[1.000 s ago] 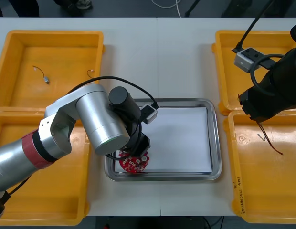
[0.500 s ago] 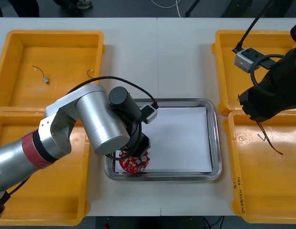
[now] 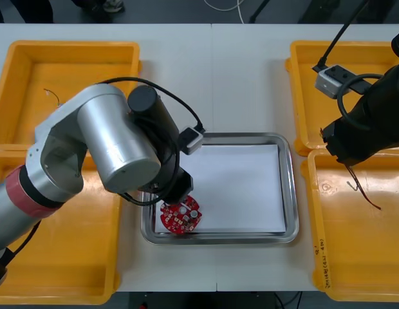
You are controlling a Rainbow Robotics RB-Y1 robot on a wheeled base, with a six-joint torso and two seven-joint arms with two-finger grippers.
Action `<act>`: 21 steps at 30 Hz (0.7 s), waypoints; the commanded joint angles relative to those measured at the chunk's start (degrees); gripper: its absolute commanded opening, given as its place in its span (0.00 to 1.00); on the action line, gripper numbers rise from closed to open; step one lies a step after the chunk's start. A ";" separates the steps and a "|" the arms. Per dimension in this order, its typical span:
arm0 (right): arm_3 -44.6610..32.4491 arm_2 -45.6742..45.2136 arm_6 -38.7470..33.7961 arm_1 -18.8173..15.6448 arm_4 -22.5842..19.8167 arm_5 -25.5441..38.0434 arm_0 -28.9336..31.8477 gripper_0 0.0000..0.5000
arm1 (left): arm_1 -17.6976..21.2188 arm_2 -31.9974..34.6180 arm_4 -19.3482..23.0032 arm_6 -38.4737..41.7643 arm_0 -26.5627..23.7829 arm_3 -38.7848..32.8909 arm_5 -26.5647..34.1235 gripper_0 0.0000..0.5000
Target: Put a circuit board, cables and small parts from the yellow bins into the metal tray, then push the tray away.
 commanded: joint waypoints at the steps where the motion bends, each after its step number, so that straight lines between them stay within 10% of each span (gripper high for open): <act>1: -1.39 1.86 1.49 -2.33 -0.50 0.23 -2.11 0.00 | 1.49 5.49 1.66 -2.56 -1.54 -4.56 5.04 1.00; 21: -1.30 16.63 1.14 5.58 6.80 0.09 -9.50 0.00 | 7.64 19.81 7.90 -3.18 -5.32 -5.35 13.00 1.00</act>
